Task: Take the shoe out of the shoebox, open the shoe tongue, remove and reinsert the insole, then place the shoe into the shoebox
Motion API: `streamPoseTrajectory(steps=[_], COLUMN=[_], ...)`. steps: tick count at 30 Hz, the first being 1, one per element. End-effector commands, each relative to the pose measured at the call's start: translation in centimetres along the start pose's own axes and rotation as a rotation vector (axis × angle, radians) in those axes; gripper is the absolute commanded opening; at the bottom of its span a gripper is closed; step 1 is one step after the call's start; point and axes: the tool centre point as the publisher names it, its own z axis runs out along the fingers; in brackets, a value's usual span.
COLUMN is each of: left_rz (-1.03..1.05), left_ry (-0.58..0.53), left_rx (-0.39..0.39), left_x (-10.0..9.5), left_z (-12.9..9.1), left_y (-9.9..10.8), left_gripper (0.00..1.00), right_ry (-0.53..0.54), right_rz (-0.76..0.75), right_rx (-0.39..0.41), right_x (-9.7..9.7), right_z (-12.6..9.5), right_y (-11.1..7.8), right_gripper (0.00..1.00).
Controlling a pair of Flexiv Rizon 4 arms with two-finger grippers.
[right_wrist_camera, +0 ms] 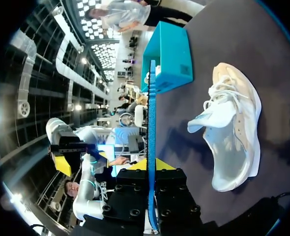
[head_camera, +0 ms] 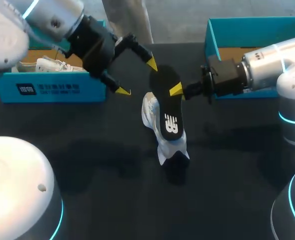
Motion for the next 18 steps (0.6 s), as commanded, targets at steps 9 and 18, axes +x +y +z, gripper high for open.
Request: streamPoseTrajectory(steps=[9,18], left_rz=[0.054,0.13], left_ry=[0.425,0.542], left_rx=[0.035,0.01], left_x=[-2.0,-3.8], left_z=[0.1,-0.2], left_y=[1.1,1.7], left_gripper=[1.0,1.0], right_ry=[0.01,0.012], right_rz=[-0.013,-0.02], right_rx=[-0.001,0.026], right_x=[-0.4,-0.4], right_z=[0.9,1.3], right_y=[0.5,1.2], right_gripper=[0.0,0.0])
